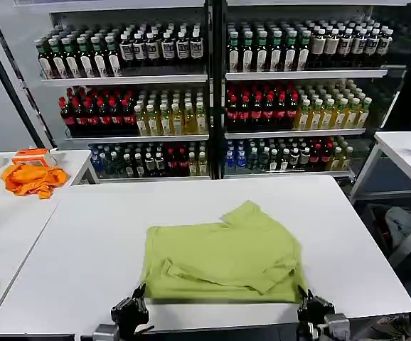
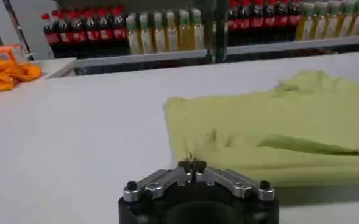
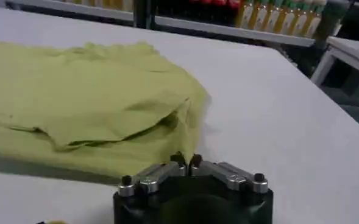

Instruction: Fold and organize the clothes.

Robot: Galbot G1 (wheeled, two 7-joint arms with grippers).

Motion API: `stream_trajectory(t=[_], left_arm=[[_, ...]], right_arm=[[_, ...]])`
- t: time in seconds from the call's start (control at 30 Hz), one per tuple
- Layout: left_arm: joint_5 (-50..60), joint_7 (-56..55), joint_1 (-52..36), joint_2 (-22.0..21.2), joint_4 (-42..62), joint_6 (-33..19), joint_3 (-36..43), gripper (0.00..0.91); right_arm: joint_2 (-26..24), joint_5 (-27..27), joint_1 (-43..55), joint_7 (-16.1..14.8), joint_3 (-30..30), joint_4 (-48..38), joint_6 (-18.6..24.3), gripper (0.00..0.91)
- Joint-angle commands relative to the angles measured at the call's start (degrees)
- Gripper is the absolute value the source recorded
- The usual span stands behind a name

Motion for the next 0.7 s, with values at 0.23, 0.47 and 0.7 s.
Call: stream_trajectory(t=[0.23,0.47,0.7], left_arm=[[-3.32,4.49,4.8,4.27,-9.01,6.36,-10.21,0.907],[-15.7,-0.53,-15.27,10.39,3.06,7.41,-7.25,0.907],[-19.08,-2.74,-30.84,9.99,16.85,8.56,1.66,0.907]], right_arm=[[-1.11,0.8,1.14,0.51,4.34,7.7,1.2,0.907],[-5.92,10.9,24.03,3.13,-4.55,-7.08,-1.12,0.907],[-5.46,19.57,44.07,5.65,-16.26,-22.13,-4.27,0.907]])
